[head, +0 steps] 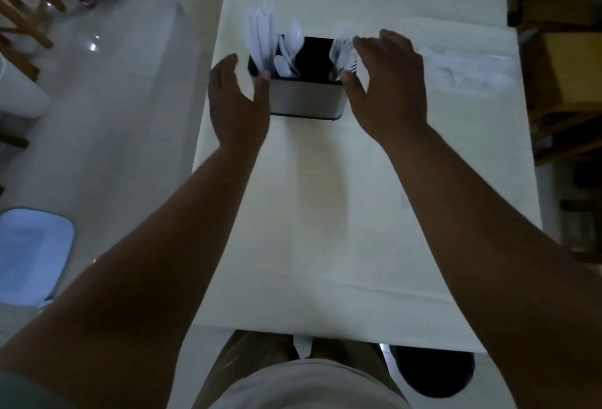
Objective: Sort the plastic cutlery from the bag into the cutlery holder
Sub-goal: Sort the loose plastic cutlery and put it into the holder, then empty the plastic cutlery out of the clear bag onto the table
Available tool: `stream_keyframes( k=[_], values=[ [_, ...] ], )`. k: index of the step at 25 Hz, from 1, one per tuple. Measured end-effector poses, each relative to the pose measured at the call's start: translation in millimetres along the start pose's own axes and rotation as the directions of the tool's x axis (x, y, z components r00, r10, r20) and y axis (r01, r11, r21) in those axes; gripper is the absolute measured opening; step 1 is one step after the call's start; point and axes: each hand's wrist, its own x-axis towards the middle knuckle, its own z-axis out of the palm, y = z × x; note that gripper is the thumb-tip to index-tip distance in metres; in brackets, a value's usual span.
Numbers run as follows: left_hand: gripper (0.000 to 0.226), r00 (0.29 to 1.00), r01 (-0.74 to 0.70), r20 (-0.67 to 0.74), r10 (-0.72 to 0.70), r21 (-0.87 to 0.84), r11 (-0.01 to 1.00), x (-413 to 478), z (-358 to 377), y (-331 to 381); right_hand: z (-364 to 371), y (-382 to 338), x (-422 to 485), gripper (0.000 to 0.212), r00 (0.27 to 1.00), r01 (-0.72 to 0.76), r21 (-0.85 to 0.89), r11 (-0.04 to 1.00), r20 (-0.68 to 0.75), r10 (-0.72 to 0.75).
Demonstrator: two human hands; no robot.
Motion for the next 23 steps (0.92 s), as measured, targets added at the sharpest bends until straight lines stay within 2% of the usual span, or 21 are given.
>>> stream_keyframes(
  k=[1, 2, 4, 7, 9, 11, 13, 15, 17, 19, 21, 23],
  values=[
    [0.053, 0.976, -0.208, -0.053, 0.209, 0.034, 0.978, -16.9, 3.4, 10.4, -2.3, 16.1, -17.8, 0.047, 1.000, -0.020, -0.013, 1.000, -0.008, 0.020],
    [0.053, 0.927, -0.372, -0.038, 0.374, 0.048, 0.927, -35.3, 12.0, 19.9, -3.7, 34.3, -36.8, 0.051, 0.999, -0.048, -0.041, 0.998, 0.002, 0.048],
    [0.054, 0.854, -0.515, 0.096, 0.511, 0.026, 0.856, -73.2, 36.3, 40.2, -6.7, 74.4, -75.5, 0.055, 0.992, -0.116, -0.101, 0.988, 0.034, 0.119],
    [0.056, 0.745, -0.606, 0.368, 0.557, 0.021, 0.795, -119.5, 78.8, 69.0, -14.7, 130.9, -129.5, 0.057, 0.961, -0.230, -0.188, 0.955, 0.111, 0.254],
    [0.057, 0.662, -0.627, 0.550, 0.509, 0.035, 0.778, -139.5, 106.2, 87.4, -20.6, 167.6, -158.0, 0.058, 0.923, -0.310, -0.253, 0.917, 0.151, 0.354],
    [0.055, 0.595, -0.653, 0.675, 0.437, 0.089, 0.752, -149.8, 130.8, 104.4, -26.1, 201.7, -176.3, 0.058, 0.852, -0.390, -0.320, 0.863, 0.231, 0.471],
    [0.052, 0.569, -0.692, 0.734, 0.371, 0.183, 0.698, -155.5, 150.1, 119.8, -29.3, 231.1, -186.4, 0.059, 0.743, -0.468, -0.381, 0.797, 0.318, 0.588],
    [0.049, 0.601, -0.643, 0.752, 0.270, 0.255, 0.722, -161.6, 165.5, 131.1, -30.0, 254.6, -193.3, 0.055, 0.644, -0.539, -0.399, 0.741, 0.372, 0.669],
    [0.047, 0.669, -0.480, 0.735, 0.113, 0.311, 0.820, -166.3, 174.0, 138.7, -27.5, 267.0, -196.7, 0.049, 0.616, -0.564, -0.387, 0.729, 0.391, 0.684],
    [0.049, 0.714, -0.311, 0.699, -0.024, 0.349, 0.884, -168.8, 179.5, 144.0, -23.2, 271.8, -198.2, 0.042, 0.652, -0.535, -0.398, 0.745, 0.366, 0.664],
    [0.052, 0.713, -0.197, 0.693, -0.105, 0.342, 0.919, -166.8, 182.0, 146.0, -19.3, 269.5, -198.4, 0.034, 0.684, -0.536, -0.377, 0.755, 0.329, 0.651],
    [0.053, 0.695, -0.143, 0.706, -0.134, 0.319, 0.937, -165.5, 181.4, 145.7, -17.7, 265.6, -201.8, 0.028, 0.699, -0.560, -0.333, 0.758, 0.300, 0.649]
  ],
)
